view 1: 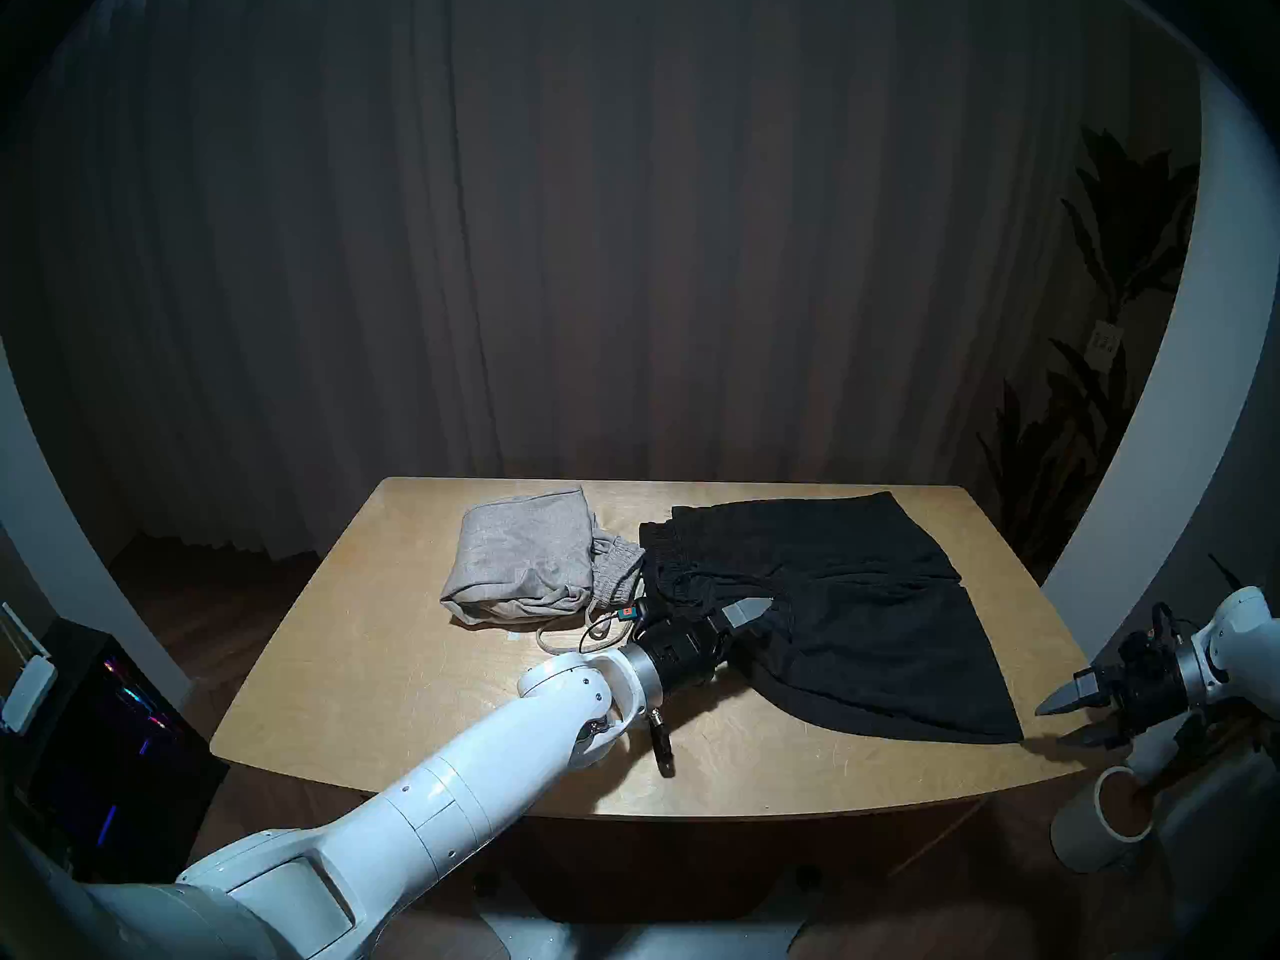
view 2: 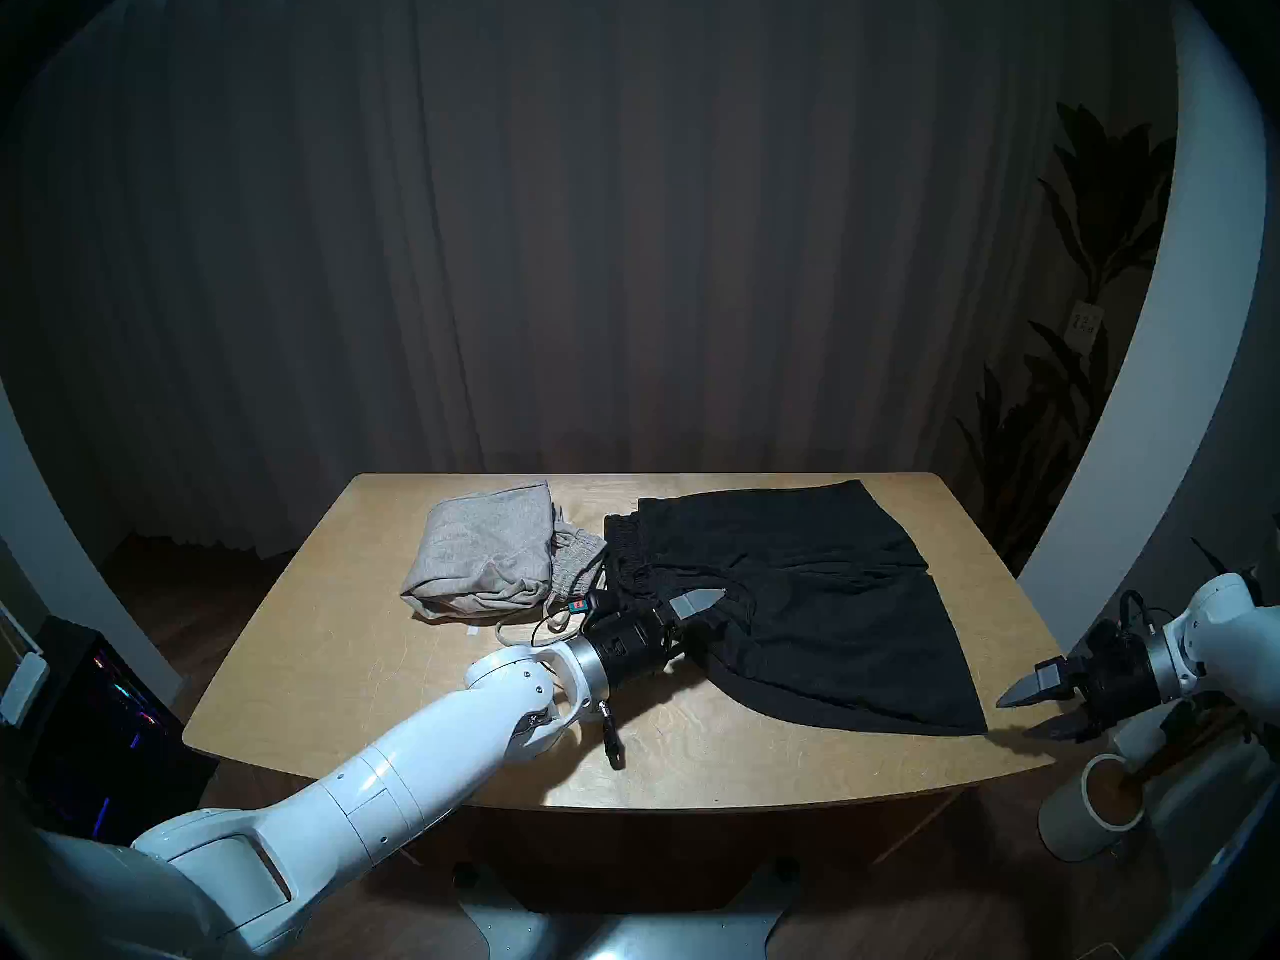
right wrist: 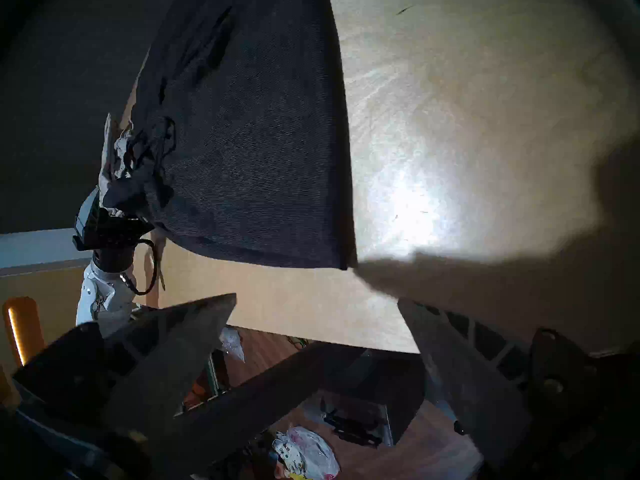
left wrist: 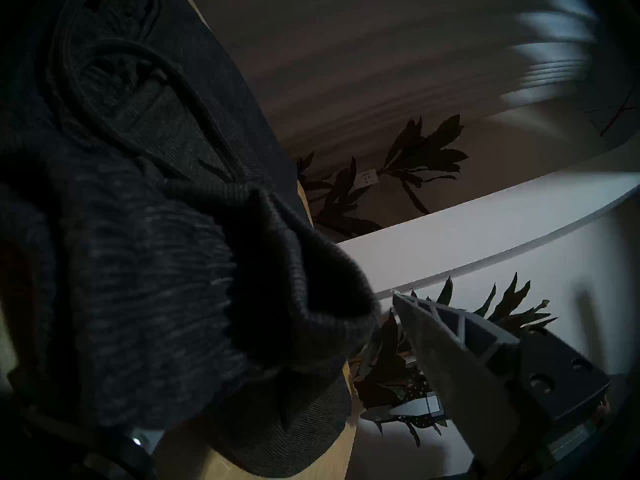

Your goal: Fold pants twice and stack them

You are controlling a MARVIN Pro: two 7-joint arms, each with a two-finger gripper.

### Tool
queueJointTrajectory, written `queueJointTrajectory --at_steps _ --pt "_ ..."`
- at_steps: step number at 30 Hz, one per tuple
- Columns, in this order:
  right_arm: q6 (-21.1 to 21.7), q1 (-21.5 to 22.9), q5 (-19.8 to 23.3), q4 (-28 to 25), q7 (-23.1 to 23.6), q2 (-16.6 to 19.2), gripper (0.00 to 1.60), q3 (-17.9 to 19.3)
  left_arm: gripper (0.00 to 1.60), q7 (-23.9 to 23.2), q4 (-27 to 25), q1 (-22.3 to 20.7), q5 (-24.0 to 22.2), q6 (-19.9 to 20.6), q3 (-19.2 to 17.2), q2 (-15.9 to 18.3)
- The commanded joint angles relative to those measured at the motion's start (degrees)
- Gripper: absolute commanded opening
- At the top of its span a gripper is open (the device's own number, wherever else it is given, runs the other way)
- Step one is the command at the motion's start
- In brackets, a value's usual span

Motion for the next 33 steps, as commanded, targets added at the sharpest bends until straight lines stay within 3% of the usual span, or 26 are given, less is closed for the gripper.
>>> queueJointTrajectory --at_steps 1,10,15,33 --pt "-0.1 1.0 1.1 -0.6 0.6 -0.4 1.60 0.6 1.60 2.7 6.0 4.4 1.3 0.7 2.4 3.2" --pt "-0.1 1.2 1.7 0.0 0.2 -1.4 1.60 0.5 1.60 2.4 6.3 2.7 1.8 1.4 2.5 3.9" --pt "-0.5 0.8 2.1 1.9 -0.2 -3.7 1.60 -0.1 1.60 2.1 6.8 2.2 2.2 1.8 3.1 4.1" --pt "-3.1 5.7 3.9 2.5 -1.0 -8.4 1.60 0.9 1.60 1.0 6.4 2.6 3.3 1.3 4.7 5.4"
